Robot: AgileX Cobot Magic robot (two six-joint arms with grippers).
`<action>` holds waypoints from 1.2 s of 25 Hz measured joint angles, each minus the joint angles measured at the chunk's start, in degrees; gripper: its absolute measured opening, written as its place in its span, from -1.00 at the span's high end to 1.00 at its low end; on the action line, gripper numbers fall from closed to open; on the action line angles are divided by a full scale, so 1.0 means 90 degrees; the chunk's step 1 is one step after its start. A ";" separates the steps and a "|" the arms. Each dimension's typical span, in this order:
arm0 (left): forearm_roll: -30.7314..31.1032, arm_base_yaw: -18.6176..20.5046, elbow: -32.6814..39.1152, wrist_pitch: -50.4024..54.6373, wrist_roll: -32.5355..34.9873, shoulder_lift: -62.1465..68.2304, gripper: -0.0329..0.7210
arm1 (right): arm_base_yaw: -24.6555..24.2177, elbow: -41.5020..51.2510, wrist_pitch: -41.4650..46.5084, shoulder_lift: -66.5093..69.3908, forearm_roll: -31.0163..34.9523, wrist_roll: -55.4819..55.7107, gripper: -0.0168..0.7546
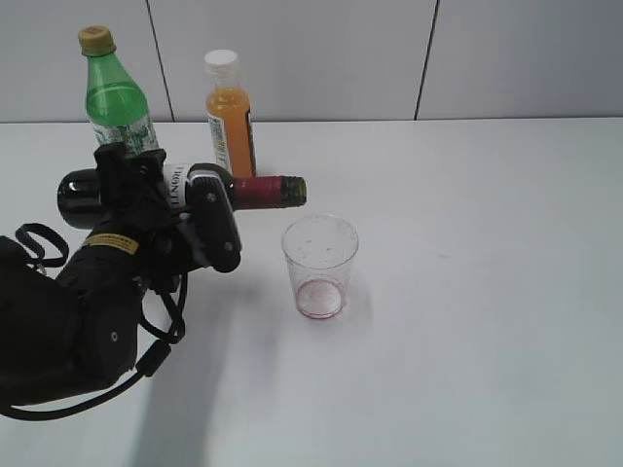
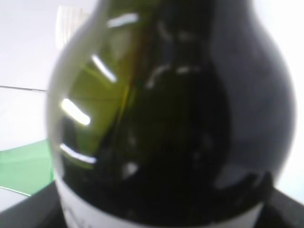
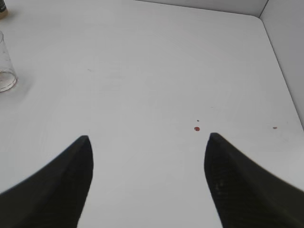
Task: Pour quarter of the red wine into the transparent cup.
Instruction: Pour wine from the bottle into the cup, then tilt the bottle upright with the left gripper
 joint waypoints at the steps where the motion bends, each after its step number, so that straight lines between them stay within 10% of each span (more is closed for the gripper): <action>1: 0.0023 0.0000 0.0000 0.0000 0.0018 0.0000 -0.55 | 0.0000 0.0000 0.0000 0.0000 0.0000 0.0000 -0.56; 30: 0.0296 0.0000 0.0000 -0.0040 0.0832 0.0062 -0.55 | 0.0000 0.0000 0.0000 0.0000 0.0000 -0.0005 -0.56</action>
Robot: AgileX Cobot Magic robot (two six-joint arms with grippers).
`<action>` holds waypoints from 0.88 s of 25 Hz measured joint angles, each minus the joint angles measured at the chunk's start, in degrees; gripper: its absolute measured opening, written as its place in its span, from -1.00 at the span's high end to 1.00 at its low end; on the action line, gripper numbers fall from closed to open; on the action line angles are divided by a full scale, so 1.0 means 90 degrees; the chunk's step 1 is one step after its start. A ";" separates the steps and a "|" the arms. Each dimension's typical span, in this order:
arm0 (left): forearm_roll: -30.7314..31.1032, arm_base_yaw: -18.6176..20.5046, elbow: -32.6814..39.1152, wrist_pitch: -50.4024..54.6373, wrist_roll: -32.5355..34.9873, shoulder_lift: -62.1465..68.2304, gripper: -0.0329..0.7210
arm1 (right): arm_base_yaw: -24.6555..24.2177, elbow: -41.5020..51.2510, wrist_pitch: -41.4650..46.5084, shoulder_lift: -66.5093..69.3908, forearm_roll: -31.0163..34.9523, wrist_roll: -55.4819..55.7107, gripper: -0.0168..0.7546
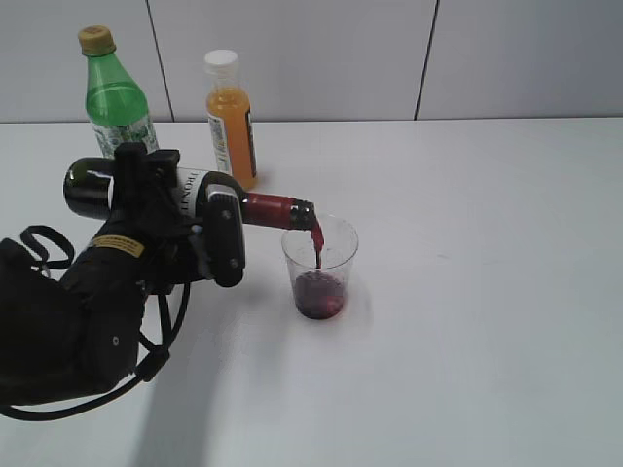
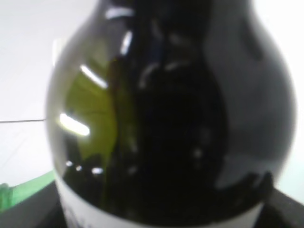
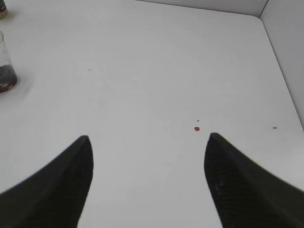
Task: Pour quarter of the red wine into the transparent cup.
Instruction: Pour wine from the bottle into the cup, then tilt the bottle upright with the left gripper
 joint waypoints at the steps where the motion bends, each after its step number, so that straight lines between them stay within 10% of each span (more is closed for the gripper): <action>1: 0.0013 0.0000 0.0000 0.0000 0.0006 0.0000 -0.55 | 0.0000 0.0000 0.0000 0.0000 0.0000 0.0000 -0.56; 22: 0.0101 0.0000 -0.0319 0.0000 -0.1081 0.0000 -0.55 | 0.0000 0.0000 0.0000 0.0000 0.0000 0.0000 -0.56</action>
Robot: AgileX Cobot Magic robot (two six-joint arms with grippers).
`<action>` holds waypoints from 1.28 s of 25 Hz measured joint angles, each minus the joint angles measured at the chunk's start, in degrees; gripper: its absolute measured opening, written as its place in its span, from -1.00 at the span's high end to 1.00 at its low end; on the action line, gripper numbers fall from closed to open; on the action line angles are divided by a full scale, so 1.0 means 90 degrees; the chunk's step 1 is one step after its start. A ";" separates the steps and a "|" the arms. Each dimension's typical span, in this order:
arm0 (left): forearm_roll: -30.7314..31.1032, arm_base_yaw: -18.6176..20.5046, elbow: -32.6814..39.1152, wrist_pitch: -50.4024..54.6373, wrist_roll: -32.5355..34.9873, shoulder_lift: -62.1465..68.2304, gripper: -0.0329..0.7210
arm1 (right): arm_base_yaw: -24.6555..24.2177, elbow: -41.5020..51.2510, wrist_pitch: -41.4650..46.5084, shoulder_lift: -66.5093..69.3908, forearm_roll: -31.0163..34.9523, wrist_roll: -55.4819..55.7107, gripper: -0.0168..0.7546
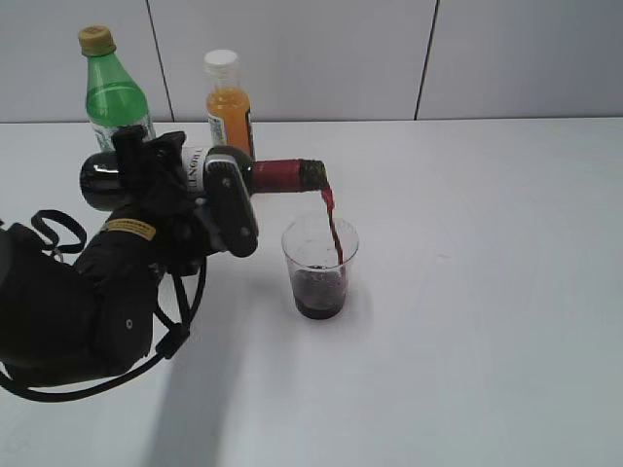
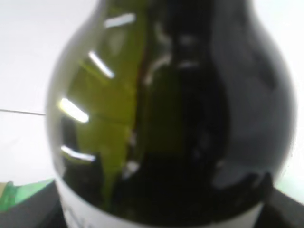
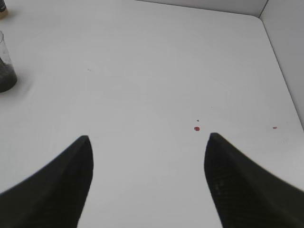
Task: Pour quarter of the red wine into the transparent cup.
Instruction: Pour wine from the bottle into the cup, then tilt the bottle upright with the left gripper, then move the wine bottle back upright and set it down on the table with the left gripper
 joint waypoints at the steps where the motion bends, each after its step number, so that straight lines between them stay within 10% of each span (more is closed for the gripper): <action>1: 0.0000 0.0000 0.0000 0.0000 -0.0233 0.0000 -0.55 | 0.0000 0.0000 0.0000 0.0000 0.0000 0.0000 -0.56; 22: 0.0952 0.0196 0.0006 0.1225 -0.5490 -0.0912 -0.55 | 0.0000 0.0000 0.0000 0.0000 0.0000 0.0000 -0.56; 32: 0.3725 0.1241 0.0011 0.2184 -0.8938 -0.1245 -0.55 | 0.0000 0.0000 0.0000 0.0000 0.0000 0.0006 -0.56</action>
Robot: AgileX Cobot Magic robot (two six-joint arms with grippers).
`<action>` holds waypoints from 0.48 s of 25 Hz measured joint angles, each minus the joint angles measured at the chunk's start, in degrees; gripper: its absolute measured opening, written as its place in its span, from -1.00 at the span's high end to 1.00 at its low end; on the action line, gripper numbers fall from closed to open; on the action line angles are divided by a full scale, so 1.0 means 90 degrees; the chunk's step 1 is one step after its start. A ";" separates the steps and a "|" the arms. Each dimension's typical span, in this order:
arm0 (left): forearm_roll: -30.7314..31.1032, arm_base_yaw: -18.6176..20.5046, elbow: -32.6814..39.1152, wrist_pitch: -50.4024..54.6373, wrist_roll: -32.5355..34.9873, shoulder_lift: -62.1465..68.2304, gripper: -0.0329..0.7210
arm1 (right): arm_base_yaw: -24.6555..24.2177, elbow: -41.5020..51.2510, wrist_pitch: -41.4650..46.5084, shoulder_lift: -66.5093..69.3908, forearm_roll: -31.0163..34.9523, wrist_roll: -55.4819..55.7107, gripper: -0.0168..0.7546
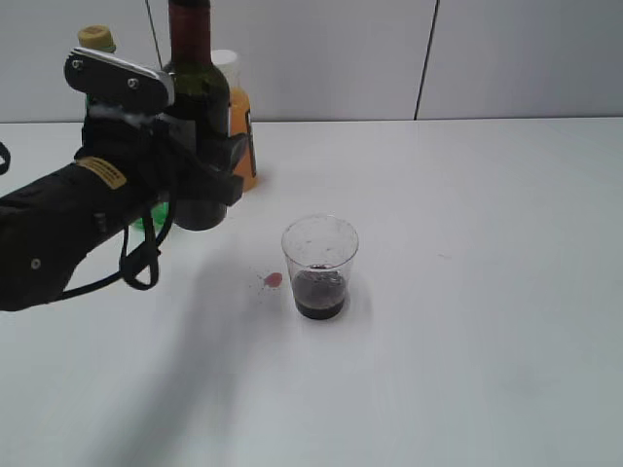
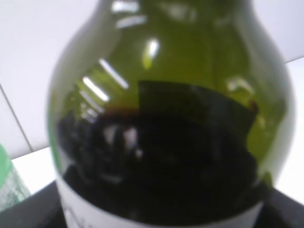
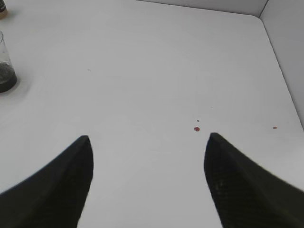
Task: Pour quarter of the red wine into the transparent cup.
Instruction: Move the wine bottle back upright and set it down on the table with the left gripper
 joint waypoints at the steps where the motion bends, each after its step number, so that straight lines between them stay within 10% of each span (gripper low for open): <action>1: 0.0464 0.0205 0.0000 0.0028 -0.0418 0.0000 -0.55 | 0.0000 0.0000 0.0000 0.0000 0.0000 0.0000 -0.56; 6: 0.2734 0.1108 -0.0063 -0.0615 -0.2191 0.0303 -0.55 | 0.0000 0.0000 0.0000 0.0000 0.0000 0.0000 -0.56; 12: 0.3849 0.1275 -0.0756 -0.0899 -0.2762 0.1151 -0.55 | 0.0000 0.0000 0.0000 0.0000 0.0000 -0.0008 -0.56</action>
